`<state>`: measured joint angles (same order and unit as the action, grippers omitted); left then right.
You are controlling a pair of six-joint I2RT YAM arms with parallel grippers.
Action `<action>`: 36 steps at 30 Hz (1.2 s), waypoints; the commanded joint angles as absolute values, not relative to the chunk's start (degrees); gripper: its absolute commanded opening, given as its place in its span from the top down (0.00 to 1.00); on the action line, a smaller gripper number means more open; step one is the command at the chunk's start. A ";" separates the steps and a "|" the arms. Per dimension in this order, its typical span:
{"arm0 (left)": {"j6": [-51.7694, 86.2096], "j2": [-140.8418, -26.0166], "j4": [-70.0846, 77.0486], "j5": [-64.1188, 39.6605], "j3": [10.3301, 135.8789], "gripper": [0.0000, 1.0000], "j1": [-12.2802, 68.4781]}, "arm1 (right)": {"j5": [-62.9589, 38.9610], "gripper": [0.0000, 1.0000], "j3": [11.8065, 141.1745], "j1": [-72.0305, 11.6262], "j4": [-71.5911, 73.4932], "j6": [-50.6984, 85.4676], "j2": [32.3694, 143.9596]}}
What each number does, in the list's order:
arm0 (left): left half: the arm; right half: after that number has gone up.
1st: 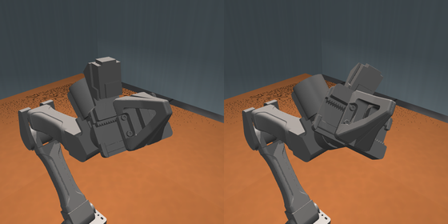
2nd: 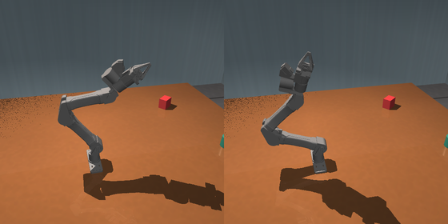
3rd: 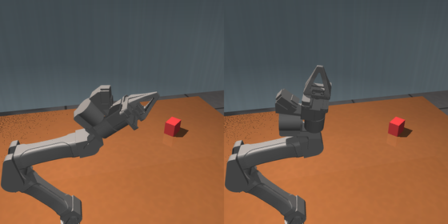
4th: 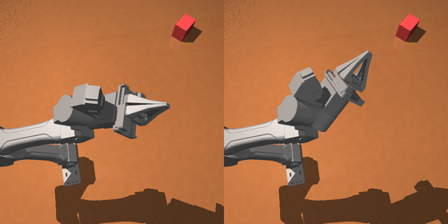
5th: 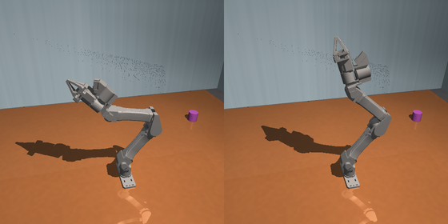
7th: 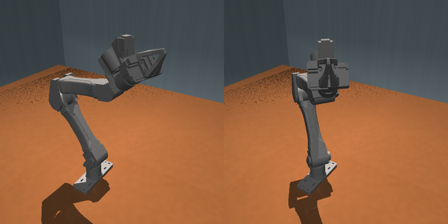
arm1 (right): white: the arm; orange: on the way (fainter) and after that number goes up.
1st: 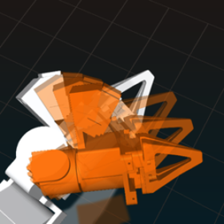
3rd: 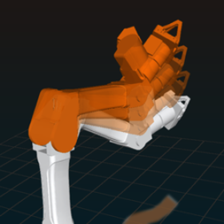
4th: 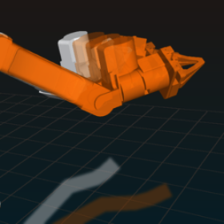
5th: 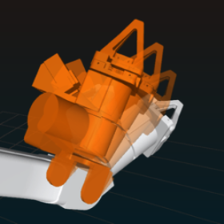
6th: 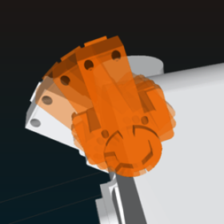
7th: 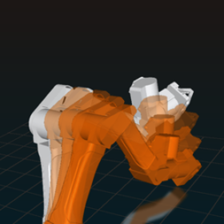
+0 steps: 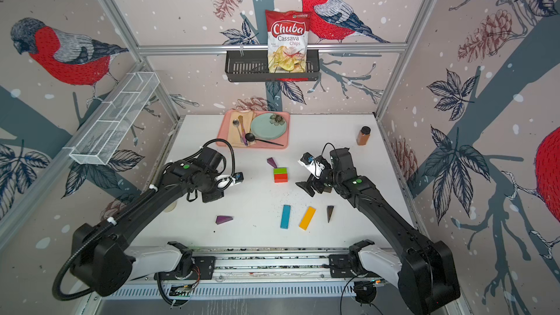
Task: Assemble a small pinwheel with building blocks
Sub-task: Pick up the building block from the center of the board.
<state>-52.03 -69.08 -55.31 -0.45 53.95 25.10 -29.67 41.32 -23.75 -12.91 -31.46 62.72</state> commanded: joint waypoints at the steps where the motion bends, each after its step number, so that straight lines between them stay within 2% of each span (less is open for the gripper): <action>1: -59.44 -62.33 -59.28 -4.41 48.62 0.51 25.44 | -27.71 0.00 40.32 -25.35 -10.52 -29.44 61.63; 4: -58.36 -56.80 -55.99 -5.23 43.59 0.46 26.07 | -26.19 0.01 39.79 -26.57 -10.20 -28.28 61.08; 8: -55.90 -57.56 -55.14 -5.37 40.95 0.45 26.55 | -24.72 0.01 39.63 -27.25 -10.12 -27.24 60.80; 15: -50.43 -63.74 -52.04 -9.27 39.54 0.49 27.48 | -23.90 0.01 40.96 -27.42 -10.42 -26.92 62.48; 22: -46.19 -65.85 -50.42 -8.98 38.48 0.53 27.90 | -23.39 0.00 41.33 -27.30 -10.88 -27.10 63.32; 36: -41.57 -65.95 -45.85 -3.73 35.63 0.51 27.94 | -23.69 0.01 41.66 -26.77 -10.93 -27.42 64.64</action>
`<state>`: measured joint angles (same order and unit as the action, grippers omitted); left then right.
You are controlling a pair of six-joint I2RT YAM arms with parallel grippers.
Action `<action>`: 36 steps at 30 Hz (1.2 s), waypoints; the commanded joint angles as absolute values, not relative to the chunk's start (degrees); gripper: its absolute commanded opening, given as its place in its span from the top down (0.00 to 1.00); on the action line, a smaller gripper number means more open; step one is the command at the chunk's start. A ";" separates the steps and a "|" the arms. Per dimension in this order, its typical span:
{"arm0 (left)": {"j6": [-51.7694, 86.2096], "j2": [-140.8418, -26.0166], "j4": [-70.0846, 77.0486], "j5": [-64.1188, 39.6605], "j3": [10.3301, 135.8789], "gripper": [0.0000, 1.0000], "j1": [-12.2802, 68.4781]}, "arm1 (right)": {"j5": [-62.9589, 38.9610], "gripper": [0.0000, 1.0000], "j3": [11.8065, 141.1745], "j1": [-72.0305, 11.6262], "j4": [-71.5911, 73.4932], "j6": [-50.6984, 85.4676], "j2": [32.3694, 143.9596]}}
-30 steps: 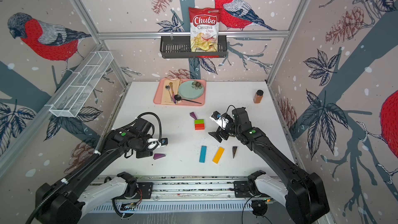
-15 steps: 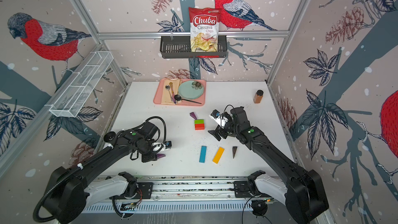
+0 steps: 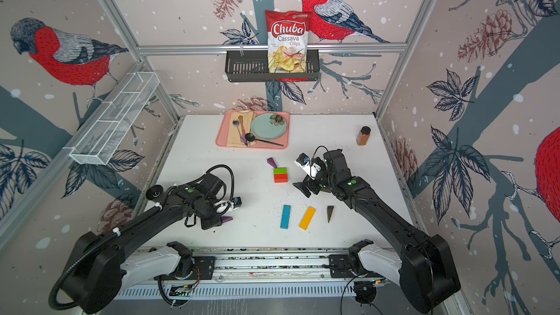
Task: Assemble a small pinwheel with building blocks
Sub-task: Pick up the building block from the center of the board.
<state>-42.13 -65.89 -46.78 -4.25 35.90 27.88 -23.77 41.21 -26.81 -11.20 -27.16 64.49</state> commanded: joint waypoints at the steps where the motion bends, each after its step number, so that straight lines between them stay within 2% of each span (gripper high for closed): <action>1: -41.41 -66.09 -45.64 -3.61 35.58 0.51 27.93 | -23.72 0.01 41.75 -26.78 -10.98 -27.49 64.73; 25: -40.96 -66.47 -43.53 -4.11 33.53 0.58 27.93 | -23.76 0.01 42.02 -26.53 -11.54 -27.62 65.11; 36: -41.48 -68.48 -43.03 -6.06 33.88 0.69 27.94 | -23.56 0.01 41.66 -26.23 -11.69 -27.54 64.52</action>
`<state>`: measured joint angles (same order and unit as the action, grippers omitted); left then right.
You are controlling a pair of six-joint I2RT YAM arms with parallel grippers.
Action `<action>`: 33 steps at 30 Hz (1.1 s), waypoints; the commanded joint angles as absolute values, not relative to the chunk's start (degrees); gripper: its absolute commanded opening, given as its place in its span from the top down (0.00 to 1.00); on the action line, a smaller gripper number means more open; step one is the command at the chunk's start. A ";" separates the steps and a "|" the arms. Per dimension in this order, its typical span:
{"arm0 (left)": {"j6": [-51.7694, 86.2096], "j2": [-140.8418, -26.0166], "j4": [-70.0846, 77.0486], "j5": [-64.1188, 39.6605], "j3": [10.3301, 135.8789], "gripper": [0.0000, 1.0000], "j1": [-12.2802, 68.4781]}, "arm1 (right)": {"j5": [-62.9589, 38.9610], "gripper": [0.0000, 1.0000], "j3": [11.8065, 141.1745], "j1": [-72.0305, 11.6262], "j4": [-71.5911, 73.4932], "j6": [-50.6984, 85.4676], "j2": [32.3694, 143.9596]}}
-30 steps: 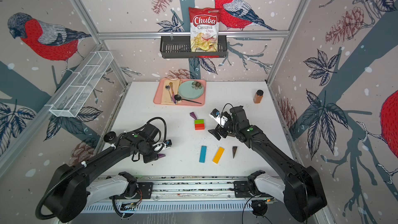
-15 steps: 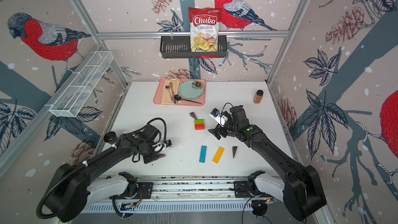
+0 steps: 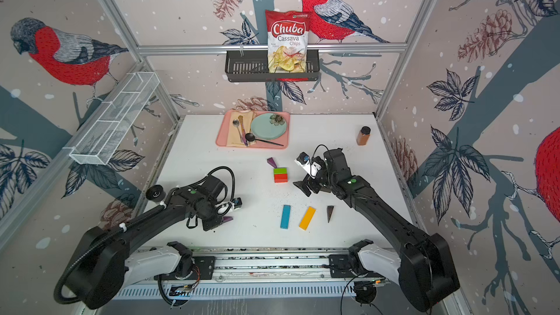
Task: Assemble a small pinwheel with building blocks
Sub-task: Pick up the building block from the center of the board.
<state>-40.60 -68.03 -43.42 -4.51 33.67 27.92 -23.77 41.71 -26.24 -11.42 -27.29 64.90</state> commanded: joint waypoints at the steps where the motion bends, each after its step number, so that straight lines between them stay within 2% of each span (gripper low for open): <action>1: -41.64 -68.70 -43.07 -6.80 34.15 0.71 27.92 | -23.56 0.01 41.58 -26.13 -11.69 -27.51 64.42; 5: -41.54 -69.59 -42.50 -8.17 34.91 0.76 27.94 | -23.60 0.01 41.56 -25.77 -11.71 -27.55 64.35; 12: -40.94 -74.22 -38.89 -8.69 40.72 0.77 27.76 | -24.63 0.01 41.64 -23.60 -11.63 -27.29 63.43; 24: -41.80 -97.38 -32.81 -10.87 63.01 0.79 26.95 | -24.26 0.01 42.71 -22.56 -12.98 -27.96 63.55; 33: -42.34 -107.05 -33.66 -11.18 74.51 0.78 27.69 | -23.95 0.01 42.54 -21.95 -13.18 -28.04 63.20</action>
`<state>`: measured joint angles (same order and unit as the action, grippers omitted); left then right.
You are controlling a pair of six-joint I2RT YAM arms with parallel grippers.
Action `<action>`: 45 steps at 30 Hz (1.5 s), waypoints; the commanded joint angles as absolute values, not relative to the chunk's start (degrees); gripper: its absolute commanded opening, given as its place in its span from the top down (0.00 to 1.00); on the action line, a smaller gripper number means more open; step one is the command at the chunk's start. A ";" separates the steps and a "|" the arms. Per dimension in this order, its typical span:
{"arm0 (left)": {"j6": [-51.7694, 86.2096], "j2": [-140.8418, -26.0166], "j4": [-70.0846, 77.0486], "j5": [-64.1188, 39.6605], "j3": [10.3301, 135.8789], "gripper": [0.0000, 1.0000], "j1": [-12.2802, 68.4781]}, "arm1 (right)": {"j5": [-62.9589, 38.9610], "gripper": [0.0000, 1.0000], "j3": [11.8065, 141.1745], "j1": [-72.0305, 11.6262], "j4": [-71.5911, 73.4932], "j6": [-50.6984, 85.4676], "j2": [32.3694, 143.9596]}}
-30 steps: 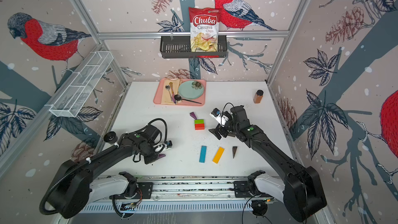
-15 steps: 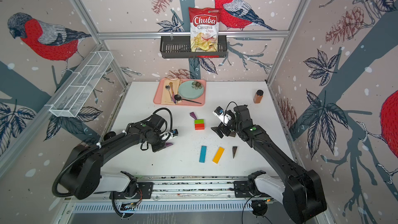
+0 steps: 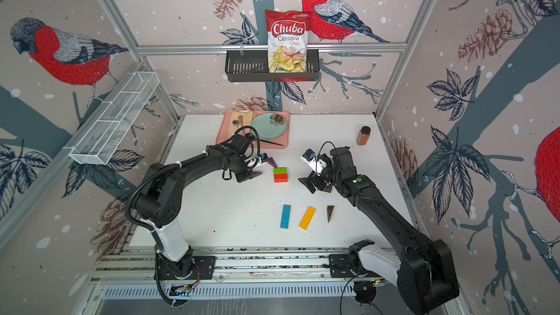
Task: Assemble a small pinwheel with building blocks
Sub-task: Pick up the building block from the center of the board, then assemble the building block at the center of the board.
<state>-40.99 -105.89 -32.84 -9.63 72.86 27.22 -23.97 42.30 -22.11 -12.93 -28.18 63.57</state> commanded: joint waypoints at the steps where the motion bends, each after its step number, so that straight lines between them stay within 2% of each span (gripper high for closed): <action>1: -42.36 -107.75 -33.87 -11.04 75.23 0.78 27.98 | -23.99 0.00 42.46 -21.89 -13.18 -28.10 63.13; 45: -40.81 -115.50 -41.38 -12.92 82.44 0.74 32.41 | -25.31 0.01 40.30 -19.51 -13.12 -28.56 61.26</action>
<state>-40.49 -115.09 -39.81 -12.23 82.04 32.36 -24.47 40.36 -19.62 -13.04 -28.40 61.54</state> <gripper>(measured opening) 0.265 0.994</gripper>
